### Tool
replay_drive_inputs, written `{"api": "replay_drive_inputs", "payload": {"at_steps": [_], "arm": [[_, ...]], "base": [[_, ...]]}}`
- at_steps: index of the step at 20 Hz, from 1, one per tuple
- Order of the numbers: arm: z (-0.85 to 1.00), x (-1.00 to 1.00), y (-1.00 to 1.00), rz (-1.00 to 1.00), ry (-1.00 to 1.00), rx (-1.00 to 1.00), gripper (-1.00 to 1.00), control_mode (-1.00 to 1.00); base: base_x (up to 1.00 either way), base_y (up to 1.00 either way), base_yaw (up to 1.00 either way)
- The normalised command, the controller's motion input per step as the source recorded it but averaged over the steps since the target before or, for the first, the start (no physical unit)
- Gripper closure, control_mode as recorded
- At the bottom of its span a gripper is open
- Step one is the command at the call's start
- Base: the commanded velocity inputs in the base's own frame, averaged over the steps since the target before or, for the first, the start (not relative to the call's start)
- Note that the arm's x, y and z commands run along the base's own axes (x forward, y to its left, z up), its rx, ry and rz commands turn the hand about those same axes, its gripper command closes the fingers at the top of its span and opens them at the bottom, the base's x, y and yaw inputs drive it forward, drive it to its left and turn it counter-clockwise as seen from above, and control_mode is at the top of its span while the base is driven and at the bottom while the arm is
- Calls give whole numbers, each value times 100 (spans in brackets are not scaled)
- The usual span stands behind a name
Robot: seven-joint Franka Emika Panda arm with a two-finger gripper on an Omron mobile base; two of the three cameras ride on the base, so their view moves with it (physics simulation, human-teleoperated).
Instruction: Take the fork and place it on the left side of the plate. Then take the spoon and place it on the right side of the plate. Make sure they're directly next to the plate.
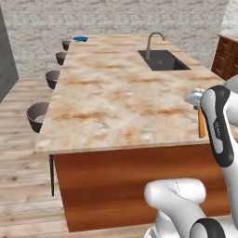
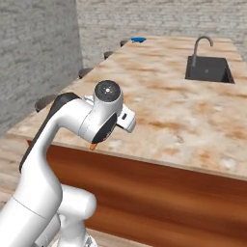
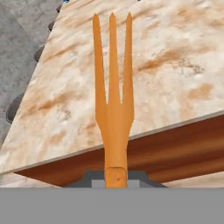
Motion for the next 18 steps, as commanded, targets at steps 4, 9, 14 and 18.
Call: {"api": "replay_drive_inputs", "payload": {"at_steps": [4, 9, 14, 18], "arm": [[0, 0, 0, 0, 0, 0, 100, 100], [0, 0, 0, 0, 0, 0, 100, 100], [0, 0, 0, 0, 0, 0, 100, 100], [0, 0, 0, 0, 0, 0, 100, 100]], "base": [[0, 100, 0], [0, 100, 0], [0, 100, 0], [0, 100, -1]]}}
